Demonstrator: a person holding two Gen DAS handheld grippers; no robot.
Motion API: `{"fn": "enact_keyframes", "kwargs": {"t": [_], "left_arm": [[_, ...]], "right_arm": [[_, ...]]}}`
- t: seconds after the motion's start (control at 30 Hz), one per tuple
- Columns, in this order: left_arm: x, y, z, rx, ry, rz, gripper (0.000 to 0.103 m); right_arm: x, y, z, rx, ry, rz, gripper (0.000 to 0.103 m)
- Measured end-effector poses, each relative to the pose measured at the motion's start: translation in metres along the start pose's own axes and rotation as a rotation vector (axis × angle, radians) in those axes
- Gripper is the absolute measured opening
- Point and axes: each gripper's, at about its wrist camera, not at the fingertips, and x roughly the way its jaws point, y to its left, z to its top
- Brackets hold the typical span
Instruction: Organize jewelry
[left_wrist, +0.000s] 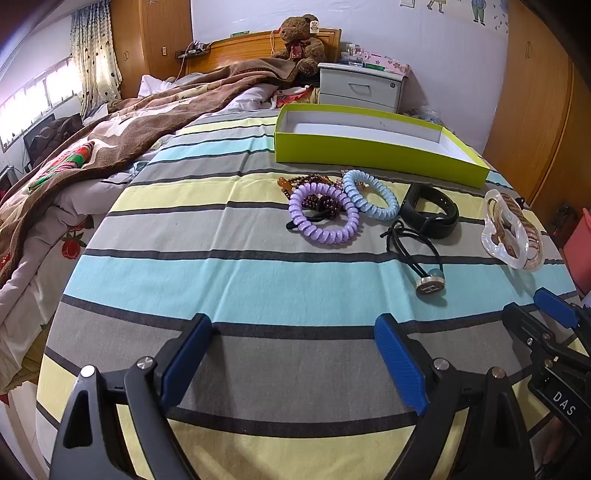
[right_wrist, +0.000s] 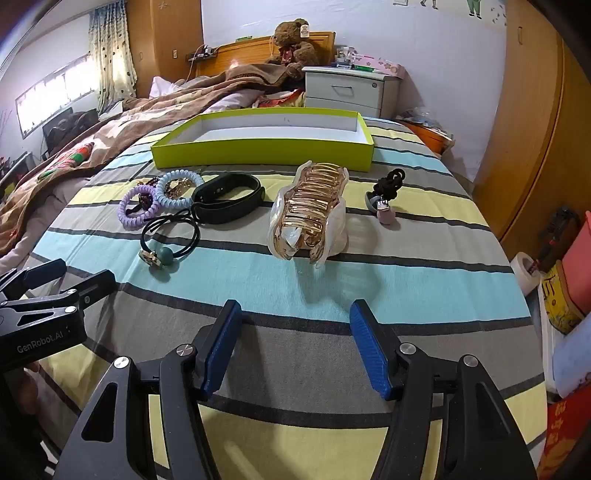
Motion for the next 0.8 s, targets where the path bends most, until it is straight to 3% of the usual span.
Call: {"fn": "enact_keyframes", "kwargs": {"t": [0.8], "left_arm": [[-0.0006,-0.0010,-0.0027,-0.015,-0.002,0.023,0.093]], "right_arm": [[0.0009,-0.0005,0.0001,0.002,-0.005,-0.005,0.062]]}}
